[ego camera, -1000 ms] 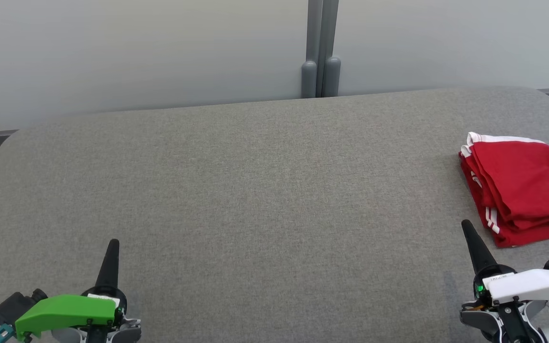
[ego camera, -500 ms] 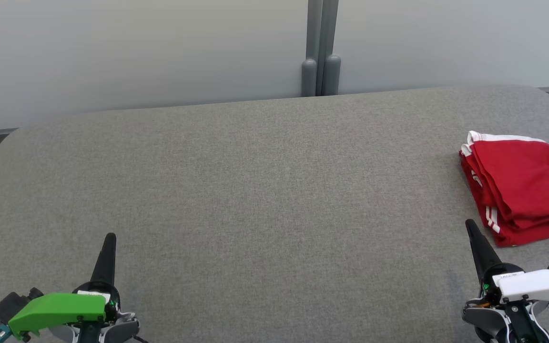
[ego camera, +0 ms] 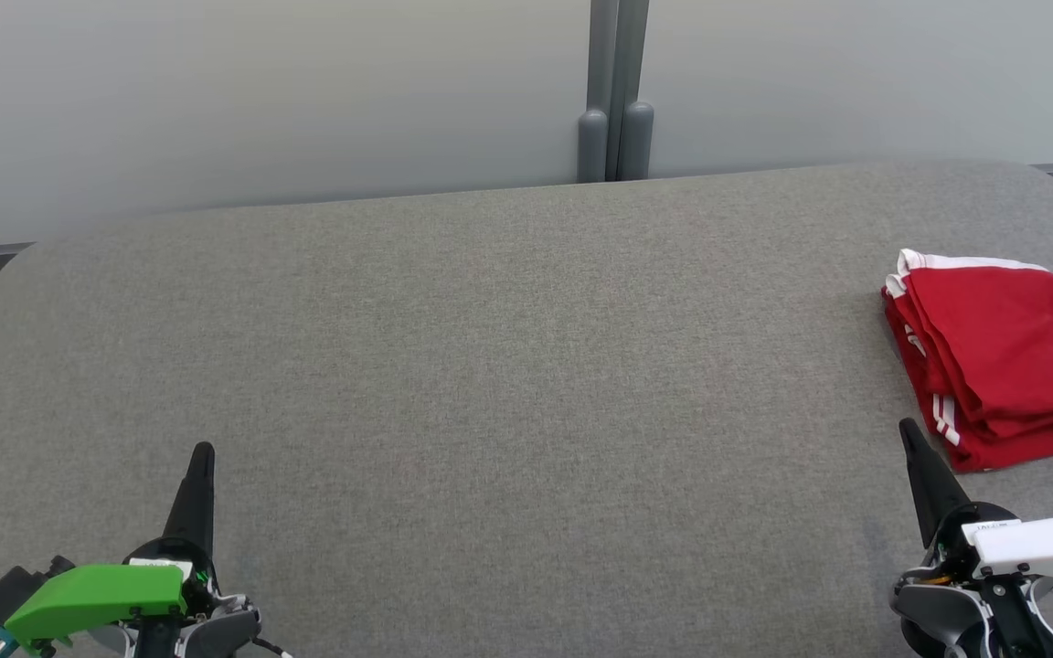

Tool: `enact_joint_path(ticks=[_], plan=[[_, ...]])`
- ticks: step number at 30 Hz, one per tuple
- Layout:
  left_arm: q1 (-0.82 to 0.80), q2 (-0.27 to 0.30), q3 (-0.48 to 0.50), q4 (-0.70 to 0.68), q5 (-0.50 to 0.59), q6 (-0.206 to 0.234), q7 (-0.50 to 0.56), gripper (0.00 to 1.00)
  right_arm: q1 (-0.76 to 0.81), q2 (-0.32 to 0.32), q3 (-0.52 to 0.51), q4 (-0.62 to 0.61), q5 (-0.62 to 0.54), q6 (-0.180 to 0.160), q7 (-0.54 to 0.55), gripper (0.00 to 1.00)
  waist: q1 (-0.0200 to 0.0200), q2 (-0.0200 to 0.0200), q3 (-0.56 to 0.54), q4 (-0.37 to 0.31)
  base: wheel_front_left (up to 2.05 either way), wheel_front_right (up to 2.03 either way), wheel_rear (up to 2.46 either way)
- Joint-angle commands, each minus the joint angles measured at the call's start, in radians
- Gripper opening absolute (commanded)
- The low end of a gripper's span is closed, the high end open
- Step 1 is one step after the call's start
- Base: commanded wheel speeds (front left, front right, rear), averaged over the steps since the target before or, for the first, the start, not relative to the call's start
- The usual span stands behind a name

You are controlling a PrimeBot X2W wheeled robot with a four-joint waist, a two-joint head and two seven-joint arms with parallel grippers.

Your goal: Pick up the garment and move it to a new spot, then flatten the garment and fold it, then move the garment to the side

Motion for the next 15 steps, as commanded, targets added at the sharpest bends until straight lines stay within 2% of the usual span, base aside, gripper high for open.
enact_joint_path(ticks=[1,15], plan=[[-0.020,-0.005,0.010,-0.001,-0.012,-0.007,0.006,0.00,-0.013,0.000,-0.005,0.002,0.020,0.001,0.005,0.00,0.0000,-0.0001,0.000,0.000,0.00,0.00,0.00],[-0.025,-0.018,0.039,0.006,-0.080,-0.032,0.031,0.00,-0.013,0.002,-0.018,0.011,0.110,0.001,0.018,0.00,0.0000,-0.0001,0.005,0.000,0.00,0.00,0.00]])
